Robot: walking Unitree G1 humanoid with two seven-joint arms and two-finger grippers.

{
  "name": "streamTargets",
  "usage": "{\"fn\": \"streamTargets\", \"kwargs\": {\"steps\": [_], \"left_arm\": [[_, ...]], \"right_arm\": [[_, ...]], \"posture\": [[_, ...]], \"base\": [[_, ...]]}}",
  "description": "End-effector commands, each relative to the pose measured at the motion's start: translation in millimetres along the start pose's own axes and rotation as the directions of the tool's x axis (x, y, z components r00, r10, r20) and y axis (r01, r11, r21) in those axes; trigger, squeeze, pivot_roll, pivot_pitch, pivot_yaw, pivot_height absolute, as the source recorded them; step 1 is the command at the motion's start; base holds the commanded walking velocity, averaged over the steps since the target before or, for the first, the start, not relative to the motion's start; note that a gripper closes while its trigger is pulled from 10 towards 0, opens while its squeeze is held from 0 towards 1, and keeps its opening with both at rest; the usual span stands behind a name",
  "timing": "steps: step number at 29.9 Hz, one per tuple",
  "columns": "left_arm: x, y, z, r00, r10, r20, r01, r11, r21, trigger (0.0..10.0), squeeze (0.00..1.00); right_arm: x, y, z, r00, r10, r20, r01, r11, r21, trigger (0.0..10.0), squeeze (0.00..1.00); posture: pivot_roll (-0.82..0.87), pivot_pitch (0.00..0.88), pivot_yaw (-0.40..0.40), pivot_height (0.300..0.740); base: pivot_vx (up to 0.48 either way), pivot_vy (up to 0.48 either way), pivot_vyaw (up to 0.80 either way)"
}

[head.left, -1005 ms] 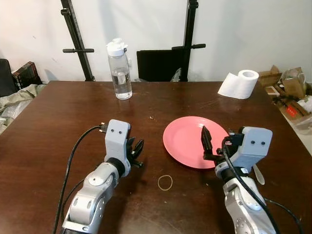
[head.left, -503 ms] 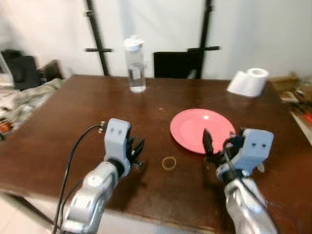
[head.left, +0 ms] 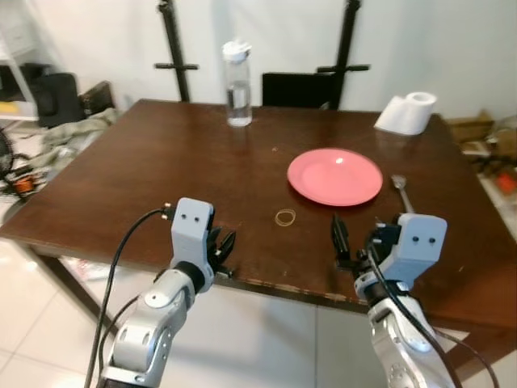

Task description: Setting the table

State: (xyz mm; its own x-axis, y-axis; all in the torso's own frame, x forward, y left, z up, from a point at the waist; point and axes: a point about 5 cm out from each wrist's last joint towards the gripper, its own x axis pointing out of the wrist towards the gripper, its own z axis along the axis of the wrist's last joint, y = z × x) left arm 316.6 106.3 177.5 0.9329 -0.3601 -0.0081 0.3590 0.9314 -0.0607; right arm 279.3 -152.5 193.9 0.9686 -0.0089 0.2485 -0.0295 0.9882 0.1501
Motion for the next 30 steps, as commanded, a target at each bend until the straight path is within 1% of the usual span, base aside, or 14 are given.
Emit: {"fn": "streamTargets", "kwargs": {"steps": [1, 10, 21, 30], "left_arm": [[-0.1, -0.2, -2.9, 1.000, 0.001, -0.018, -0.001, 1.000, 0.001, 10.0, 0.00], [0.0, -0.8, -3.0, 1.000, 0.000, -0.022, 0.000, 1.000, -0.004, 10.0, 0.00], [0.4, -1.3, -3.6, 1.000, 0.003, -0.024, -0.003, 1.000, -0.004, 10.0, 0.00], [0.4, -0.5, -5.4, 0.999, 0.013, -0.036, -0.012, 1.000, 0.009, 10.0, 0.00]], "right_arm": [[-1.0, -0.1, -0.3, 1.000, -0.005, -0.003, 0.005, 1.000, 0.006, 10.0, 0.00], [-1.5, 1.0, -1.6, 1.000, 0.011, -0.016, -0.011, 1.000, -0.001, 10.0, 0.00], [-1.4, 1.8, -2.3, 0.999, 0.027, -0.025, -0.027, 1.000, 0.000, 10.0, 0.00], [-2.4, 6.2, -1.6, 0.998, 0.056, -0.021, -0.056, 0.998, 0.012, 10.0, 0.00]], "posture": [[-0.03, 0.099, 0.125, 0.740], [-0.03, 0.098, 0.125, 0.740], [-0.03, 0.095, 0.124, 0.740], [-0.03, 0.093, 0.127, 0.740]], "base": [[0.000, 0.000, 0.00], [0.000, 0.000, 0.00], [0.000, 0.000, 0.78], [0.000, 0.000, 0.79]]}}
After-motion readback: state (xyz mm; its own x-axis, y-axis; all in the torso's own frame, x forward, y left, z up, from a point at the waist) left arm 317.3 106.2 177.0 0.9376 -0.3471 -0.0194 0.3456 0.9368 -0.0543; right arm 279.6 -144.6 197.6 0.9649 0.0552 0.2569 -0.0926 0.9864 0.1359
